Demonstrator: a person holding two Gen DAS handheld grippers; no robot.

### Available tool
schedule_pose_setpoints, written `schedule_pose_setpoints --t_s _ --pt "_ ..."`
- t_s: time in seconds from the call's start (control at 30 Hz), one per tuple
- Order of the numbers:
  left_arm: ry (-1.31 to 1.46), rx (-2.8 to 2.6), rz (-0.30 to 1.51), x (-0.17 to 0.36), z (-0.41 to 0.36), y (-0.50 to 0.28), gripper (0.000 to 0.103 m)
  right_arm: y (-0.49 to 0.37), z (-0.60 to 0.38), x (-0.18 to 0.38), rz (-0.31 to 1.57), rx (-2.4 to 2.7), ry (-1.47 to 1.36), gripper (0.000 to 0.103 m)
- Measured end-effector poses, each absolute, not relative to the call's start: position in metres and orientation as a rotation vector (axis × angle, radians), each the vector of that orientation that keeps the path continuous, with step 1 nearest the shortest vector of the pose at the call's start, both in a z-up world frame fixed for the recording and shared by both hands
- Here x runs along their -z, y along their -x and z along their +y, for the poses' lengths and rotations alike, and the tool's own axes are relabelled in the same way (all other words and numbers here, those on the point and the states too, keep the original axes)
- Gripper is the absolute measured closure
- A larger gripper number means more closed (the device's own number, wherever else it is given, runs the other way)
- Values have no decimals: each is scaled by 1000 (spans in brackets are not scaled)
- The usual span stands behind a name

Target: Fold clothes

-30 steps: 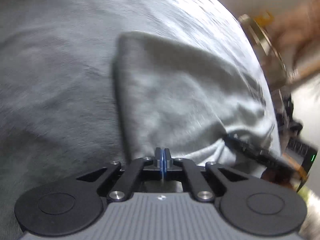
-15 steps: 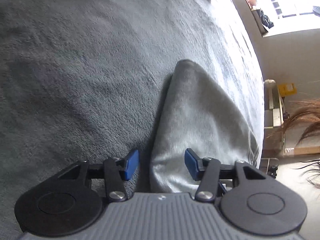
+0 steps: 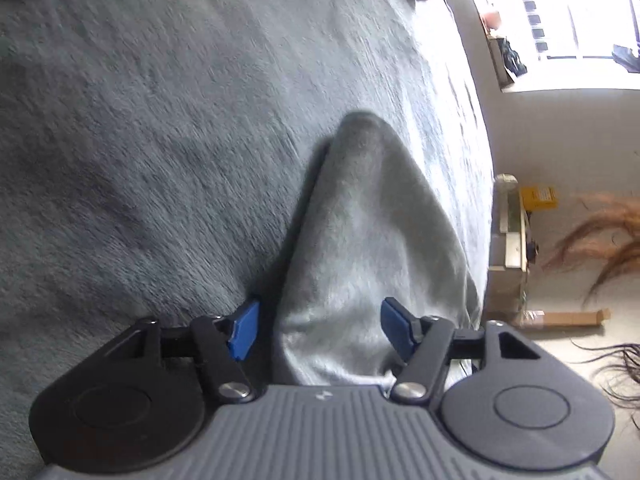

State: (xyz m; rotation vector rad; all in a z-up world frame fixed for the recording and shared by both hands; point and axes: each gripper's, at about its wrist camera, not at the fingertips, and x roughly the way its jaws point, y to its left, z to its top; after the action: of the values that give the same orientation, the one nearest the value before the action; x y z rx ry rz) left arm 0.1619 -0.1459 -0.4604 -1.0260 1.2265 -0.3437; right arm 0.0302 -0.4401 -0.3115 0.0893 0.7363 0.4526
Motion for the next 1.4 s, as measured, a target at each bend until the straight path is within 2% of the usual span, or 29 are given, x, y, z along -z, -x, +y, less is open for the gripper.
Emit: schedule_pose_setpoints --t_s 0.07,0.1,0.17,0.2,0.47,0.83,1.1,1.4 --pt "1029 359 1259 462 -158 -162 51 -29 -437 312 729 -433 -84 103" --pt "1023 364 1270 464 -162 -163 58 -28 -435 312 725 -424 -83 103" --pt "1002 372 1298 466 -170 -166 78 -27 -433 313 718 -408 -85 103" --pt "994 377 1311 466 -173 -167 92 -27 -433 314 715 -402 -86 103" --pt "1107 455 1273 432 -196 -176 92 -33 -426 317 691 -391 -61 103" --pt "1073 528 1236 397 -289 -199 92 -35 -436 322 674 -393 -172 103" --pt "948 562 1232 381 -356 -216 92 -38 -464 328 690 -317 -514 103" --pt "646 673 1236 353 -458 -227 90 -34 -508 335 656 -234 -905 103"
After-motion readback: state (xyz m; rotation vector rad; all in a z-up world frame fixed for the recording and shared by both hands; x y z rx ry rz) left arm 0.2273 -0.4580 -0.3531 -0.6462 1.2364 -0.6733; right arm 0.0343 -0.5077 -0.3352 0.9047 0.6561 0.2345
